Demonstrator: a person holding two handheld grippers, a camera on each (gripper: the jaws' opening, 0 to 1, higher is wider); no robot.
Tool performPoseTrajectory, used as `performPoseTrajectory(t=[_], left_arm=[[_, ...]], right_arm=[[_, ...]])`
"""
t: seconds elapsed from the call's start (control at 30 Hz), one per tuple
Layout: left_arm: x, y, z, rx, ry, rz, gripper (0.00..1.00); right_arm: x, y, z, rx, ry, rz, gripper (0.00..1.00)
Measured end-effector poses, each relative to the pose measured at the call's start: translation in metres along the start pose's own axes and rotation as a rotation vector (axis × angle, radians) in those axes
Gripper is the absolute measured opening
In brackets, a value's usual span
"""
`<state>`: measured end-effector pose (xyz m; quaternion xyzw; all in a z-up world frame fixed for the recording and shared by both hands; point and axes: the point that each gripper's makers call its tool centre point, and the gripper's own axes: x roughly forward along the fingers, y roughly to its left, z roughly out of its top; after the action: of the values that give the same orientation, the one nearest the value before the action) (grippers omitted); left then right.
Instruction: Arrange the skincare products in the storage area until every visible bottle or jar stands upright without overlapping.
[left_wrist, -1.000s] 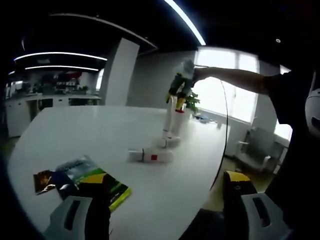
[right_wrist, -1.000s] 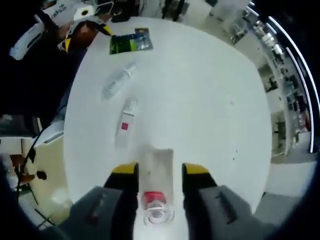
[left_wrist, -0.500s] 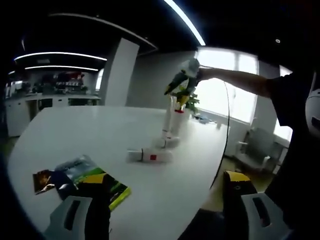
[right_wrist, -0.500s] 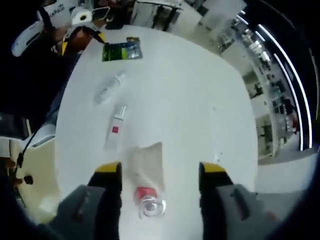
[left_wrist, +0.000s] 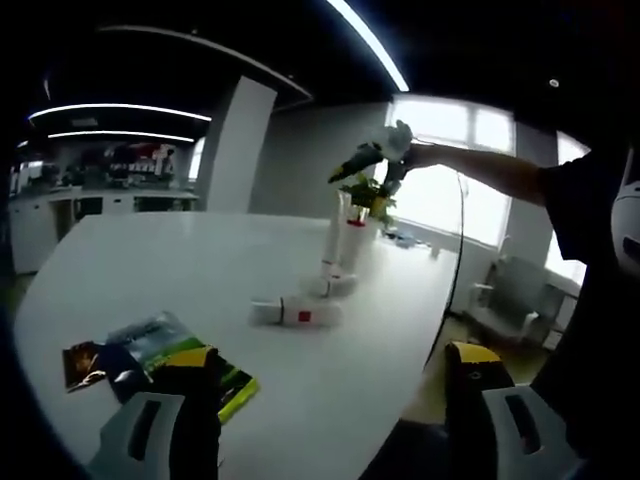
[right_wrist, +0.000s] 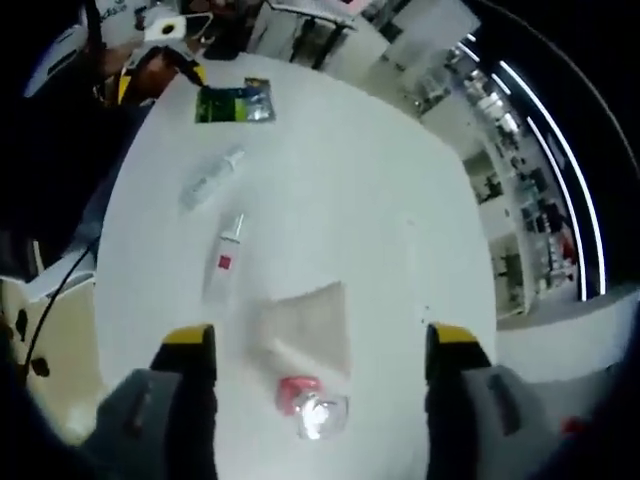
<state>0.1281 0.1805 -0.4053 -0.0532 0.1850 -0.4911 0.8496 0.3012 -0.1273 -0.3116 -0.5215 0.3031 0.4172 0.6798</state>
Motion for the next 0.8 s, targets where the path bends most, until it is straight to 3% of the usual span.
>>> performPoseTrajectory(t=[0.1, 0.27, 0.37, 0.57, 0.8], left_arm=[[-0.001, 0.000, 0.000, -0.003, -0.003, 0.002, 0.95], [-0.003, 0.002, -0.002, -0.009, -0.002, 0.007, 0.96], [-0.004, 0.002, -0.002, -0.006, -0.003, 0.006, 0.96], [-0.004, 0.000, -0.003, -0.007, -0.005, 0.003, 0.96], [-0.002, -0.007, -0.003, 0.002, 0.000, -0.011, 0.96]], right_arm=[[-0.001, -0.001, 0.002, 0.029, -0.009, -0.018, 1.00], [-0.003, 0.006, 0.005, 0.064, -0.007, -0.032, 1.00], [-0.005, 0.012, 0.007, 0.028, 0.014, -0.044, 1.00], [-0.016, 0.018, 0.022, 0.010, -0.003, -0.083, 1.00], [-0.019, 0.026, 0.031, -0.018, 0.006, -0.080, 1.00]])
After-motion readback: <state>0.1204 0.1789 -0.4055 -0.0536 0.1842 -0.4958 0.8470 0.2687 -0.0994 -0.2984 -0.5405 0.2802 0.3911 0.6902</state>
